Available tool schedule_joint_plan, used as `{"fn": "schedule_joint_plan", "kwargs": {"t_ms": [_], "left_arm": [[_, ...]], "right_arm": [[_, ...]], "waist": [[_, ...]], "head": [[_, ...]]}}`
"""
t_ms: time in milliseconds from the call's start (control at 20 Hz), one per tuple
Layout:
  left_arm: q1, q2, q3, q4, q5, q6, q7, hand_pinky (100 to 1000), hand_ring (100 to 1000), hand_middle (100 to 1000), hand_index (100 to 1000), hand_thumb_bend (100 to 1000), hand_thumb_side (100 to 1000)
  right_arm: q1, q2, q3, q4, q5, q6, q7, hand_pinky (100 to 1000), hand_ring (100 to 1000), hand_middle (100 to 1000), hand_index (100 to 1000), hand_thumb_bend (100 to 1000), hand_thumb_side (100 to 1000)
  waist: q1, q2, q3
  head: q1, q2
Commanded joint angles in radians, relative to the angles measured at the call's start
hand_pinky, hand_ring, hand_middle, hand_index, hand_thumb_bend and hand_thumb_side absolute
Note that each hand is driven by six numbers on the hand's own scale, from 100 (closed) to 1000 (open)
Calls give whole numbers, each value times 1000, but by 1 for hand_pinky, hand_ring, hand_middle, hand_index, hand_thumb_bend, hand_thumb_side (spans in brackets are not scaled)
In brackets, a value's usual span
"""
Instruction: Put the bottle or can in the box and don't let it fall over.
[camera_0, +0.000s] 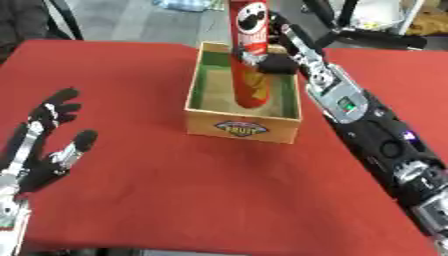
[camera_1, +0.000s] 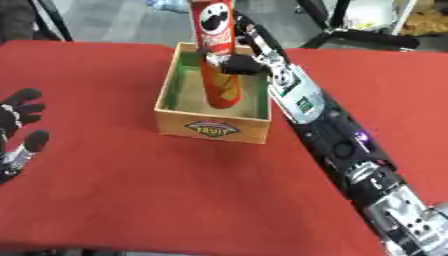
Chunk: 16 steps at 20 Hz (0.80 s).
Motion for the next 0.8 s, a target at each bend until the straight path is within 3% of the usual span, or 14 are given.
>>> {"fn": "schedule_joint_plan", "kwargs": {"t_ms": [50,450,650,800], "left_arm": [[-4,12,10,-12,4,1,5,865,871,895,975,611,782],[3,13,14,-11,3,3,8,865,871,895,975,608,786],[4,13,16,-10,2,4,9,865,870,895,975,606,786],[4,15,20,-11,6,5,15,864,869,894,974,603,788]], "right_arm": [[-1,-32,-55,-20,59,-9,33,892,908,956,1000,100,860],[56,-48,-100,-90,151,-15,59,923,941,991,1000,100,739],[81,-61,-126,-136,136,-15,37,916,933,980,1000,100,721],[119,-82,-151,-205,94,-21,-1,900,922,976,1000,100,655]], "waist": [[-10,-14,-6],[-16,-23,-27],[-16,-26,-29],[-16,-29,-32]], "head": [[7,-9],[17,-8],[19,-9],[25,-8]]}}
